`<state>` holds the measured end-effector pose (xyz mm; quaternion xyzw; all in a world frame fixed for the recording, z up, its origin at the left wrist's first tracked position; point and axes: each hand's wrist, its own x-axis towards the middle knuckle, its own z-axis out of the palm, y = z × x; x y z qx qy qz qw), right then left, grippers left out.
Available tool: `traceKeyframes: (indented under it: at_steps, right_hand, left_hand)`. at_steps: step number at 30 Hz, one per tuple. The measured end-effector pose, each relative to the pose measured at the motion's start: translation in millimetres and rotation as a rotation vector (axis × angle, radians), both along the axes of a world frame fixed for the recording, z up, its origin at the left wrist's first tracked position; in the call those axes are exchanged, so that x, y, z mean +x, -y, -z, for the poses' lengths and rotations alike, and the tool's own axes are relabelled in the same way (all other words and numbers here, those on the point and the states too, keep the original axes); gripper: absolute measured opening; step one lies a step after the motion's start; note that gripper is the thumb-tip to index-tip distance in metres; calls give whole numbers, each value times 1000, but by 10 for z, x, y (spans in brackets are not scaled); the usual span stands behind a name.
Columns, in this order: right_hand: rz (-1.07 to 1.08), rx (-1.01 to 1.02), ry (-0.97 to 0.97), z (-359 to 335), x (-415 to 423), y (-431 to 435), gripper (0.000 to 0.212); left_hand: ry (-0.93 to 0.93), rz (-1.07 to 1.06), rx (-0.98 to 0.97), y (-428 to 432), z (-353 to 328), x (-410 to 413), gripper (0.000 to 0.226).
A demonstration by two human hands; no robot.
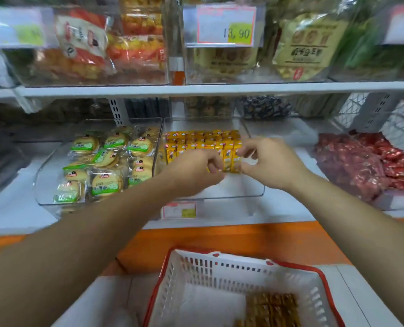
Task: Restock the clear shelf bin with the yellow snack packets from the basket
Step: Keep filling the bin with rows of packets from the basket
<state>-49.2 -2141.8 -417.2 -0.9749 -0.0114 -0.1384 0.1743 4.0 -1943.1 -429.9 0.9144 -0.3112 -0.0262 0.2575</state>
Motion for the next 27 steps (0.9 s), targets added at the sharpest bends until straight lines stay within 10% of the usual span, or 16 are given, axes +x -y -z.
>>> traceKeyframes:
  at_steps: [11, 18, 27]
  right_hand:
    - [-127, 99, -480, 1588, -1191, -194, 11]
    - [-94, 236, -764, 2984, -1487, -270, 19]
    - [-367, -89, -969, 3917, -1663, -599, 75]
  left_hand:
    - [-355, 222, 593, -188, 1512, -1173, 34]
    - [-601, 39, 578, -280, 2837, -1433, 40]
    - [-875, 20, 520, -541, 3736, -1676, 68]
